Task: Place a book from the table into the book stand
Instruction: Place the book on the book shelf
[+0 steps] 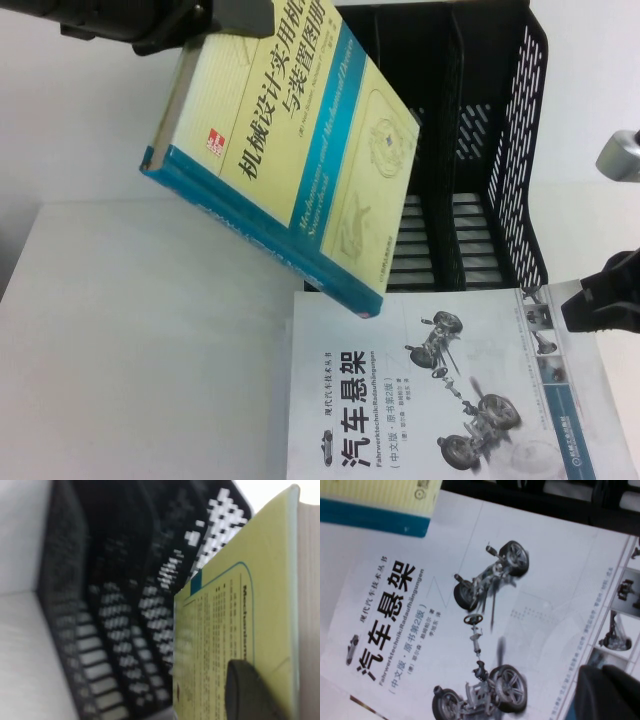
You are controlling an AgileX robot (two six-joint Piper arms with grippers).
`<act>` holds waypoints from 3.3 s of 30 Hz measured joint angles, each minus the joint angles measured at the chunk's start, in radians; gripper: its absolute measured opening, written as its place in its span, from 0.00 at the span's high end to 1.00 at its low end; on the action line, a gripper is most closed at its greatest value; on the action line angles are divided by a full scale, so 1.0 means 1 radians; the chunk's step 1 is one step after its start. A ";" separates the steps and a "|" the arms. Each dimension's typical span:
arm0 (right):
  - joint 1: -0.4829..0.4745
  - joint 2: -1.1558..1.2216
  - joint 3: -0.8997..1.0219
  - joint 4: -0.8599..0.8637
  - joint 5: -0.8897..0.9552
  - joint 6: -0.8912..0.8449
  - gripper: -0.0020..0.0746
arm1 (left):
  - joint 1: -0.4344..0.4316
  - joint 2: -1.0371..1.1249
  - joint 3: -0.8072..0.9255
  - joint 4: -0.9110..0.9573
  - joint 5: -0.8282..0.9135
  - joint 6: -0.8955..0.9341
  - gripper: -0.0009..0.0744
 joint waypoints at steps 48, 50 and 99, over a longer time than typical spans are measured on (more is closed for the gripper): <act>0.000 0.037 0.000 -0.008 -0.007 0.000 0.98 | -0.110 -0.008 -0.018 0.410 -0.323 -0.197 0.73; 0.000 0.037 0.000 -0.008 -0.007 0.000 0.98 | -0.110 0.006 -0.018 0.410 -0.337 -0.208 0.73; 0.000 0.038 0.000 -0.004 -0.007 -0.012 0.98 | -0.112 0.373 -0.076 0.555 -0.480 -0.270 0.73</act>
